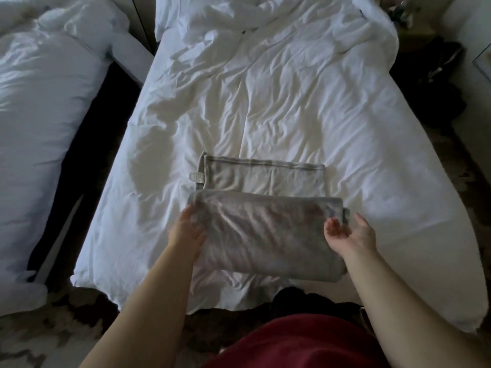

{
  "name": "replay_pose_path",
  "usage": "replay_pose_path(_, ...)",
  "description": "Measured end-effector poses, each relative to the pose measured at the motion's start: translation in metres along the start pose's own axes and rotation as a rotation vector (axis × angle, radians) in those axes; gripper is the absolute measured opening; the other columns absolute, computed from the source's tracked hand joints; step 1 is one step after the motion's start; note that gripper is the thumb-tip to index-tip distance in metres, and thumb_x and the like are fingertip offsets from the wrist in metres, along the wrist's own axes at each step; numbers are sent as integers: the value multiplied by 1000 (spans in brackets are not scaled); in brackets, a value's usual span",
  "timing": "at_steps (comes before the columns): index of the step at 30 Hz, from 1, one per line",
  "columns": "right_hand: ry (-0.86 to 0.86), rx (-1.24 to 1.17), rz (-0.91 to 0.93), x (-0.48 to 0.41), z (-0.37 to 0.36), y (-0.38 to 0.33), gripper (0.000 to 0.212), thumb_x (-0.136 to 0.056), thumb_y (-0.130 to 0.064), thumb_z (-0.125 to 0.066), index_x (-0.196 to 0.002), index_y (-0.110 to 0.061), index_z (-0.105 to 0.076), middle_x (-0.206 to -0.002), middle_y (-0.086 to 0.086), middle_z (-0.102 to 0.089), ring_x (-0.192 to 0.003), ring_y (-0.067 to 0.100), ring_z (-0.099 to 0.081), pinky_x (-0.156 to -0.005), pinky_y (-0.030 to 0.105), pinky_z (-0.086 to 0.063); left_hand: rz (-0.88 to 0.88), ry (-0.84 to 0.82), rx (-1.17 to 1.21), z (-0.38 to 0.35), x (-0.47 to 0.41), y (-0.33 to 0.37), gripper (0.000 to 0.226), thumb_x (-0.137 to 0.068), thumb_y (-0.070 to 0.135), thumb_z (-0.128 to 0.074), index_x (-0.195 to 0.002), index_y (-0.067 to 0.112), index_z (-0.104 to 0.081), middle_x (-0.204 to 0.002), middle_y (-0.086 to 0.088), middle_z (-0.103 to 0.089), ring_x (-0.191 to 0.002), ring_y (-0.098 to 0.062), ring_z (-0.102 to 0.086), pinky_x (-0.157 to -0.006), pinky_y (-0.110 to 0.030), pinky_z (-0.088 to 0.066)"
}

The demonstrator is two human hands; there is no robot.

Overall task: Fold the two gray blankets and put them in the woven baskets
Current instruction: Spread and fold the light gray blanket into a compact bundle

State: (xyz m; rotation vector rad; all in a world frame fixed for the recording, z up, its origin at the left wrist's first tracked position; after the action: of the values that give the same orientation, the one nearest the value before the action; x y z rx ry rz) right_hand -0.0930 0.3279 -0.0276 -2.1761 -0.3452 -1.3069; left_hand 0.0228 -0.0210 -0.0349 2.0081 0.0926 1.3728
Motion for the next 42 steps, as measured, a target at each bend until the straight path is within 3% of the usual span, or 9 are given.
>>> replay_pose_path(7,164,272,-197,-100,0,2,33,-98,-34,-47,-83,-4,-48,-85,9,-48,-74,19,-51,-72,29,-46,103,328,-265,21,-58,-45,29,-92,28,-58,-115,12,-62,-59,-3,-45,-43,-13,-44,-37,-18,-35)
replay_pose_path(11,238,588,-200,-130,-4,-7,25,-96,-26,-52,-77,-11,-47,-75,6,-45,-64,17,-47,-60,25,-41,-7,503,-480,30,-66,-25,34,-82,25,-67,-110,7,-66,-72,-18,-60,-61,-24,-50,-57,-26,-41)
replay_pose_path(15,256,985,7,-154,-21,-24,13,-88,-21,-66,-89,-16,-54,-77,4,-53,-64,17,-49,-56,25,-40,-74,590,-665,22,-77,1,48,-71,30,-70,-112,5,-62,-88,-19,-65,-72,-32,-64,-62,-36,-55)
replay_pose_path(21,405,1800,378,-162,-43,-62,53,-72,-37,-81,-111,-7,-59,-118,23,-57,-110,40,-56,-89,43,-48,-103,563,-988,17,-110,42,84,-66,51,-77,-137,19,-44,-126,-15,-58,-111,-33,-58,-96,-42,-48)
replay_pose_path(27,470,1591,369,-177,-22,-66,80,-64,-36,-87,-126,-3,-49,-129,21,-54,-117,38,-53,-94,44,-47,-30,317,-1042,2,-168,45,88,-64,51,-82,-136,18,-45,-126,-9,-59,-108,-28,-59,-90,-37,-50)
replay_pose_path(33,422,1295,272,-194,6,-52,74,-60,-32,-89,-121,-5,-57,-116,17,-65,-100,30,-64,-80,34,-51,-1,218,-994,5,-203,31,56,-65,31,-86,-111,10,-64,-97,-10,-70,-77,-18,-65,-64,-26,-52)
replay_pose_path(35,380,1280,144,-198,8,-48,66,-62,-29,-88,-119,-5,-62,-109,19,-68,-93,32,-67,-84,42,-55,-5,222,-1075,4,-201,33,56,-66,31,-85,-113,11,-62,-95,-8,-68,-80,-21,-64,-71,-31,-54)
replay_pose_path(38,348,1354,54,-192,-3,-47,58,-67,-23,-85,-117,-1,-63,-108,22,-68,-93,36,-67,-87,49,-55,-15,223,-1204,0,-191,42,54,-70,28,-80,-118,13,-60,-103,-12,-68,-90,-28,-63,-83,-40,-54)
replay_pose_path(42,465,1726,266,-179,-52,-69,63,-70,-22,-81,-124,0,-55,-124,24,-59,-110,38,-59,-91,42,-50,-105,233,-1342,-29,-183,73,66,-75,18,-68,-137,17,-44,-126,-18,-55,-107,-34,-57,-89,-39,-50)
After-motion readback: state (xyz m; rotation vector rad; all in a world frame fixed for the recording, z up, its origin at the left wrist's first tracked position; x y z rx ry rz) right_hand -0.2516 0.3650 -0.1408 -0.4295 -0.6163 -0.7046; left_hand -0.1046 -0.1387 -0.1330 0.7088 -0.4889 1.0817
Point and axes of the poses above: each hand's wrist, its own x-axis away from the middle knuckle, its own z-axis out of the back of the hand, y = z × x, the point moved 9 cm from there along -x, towards the middle knuckle
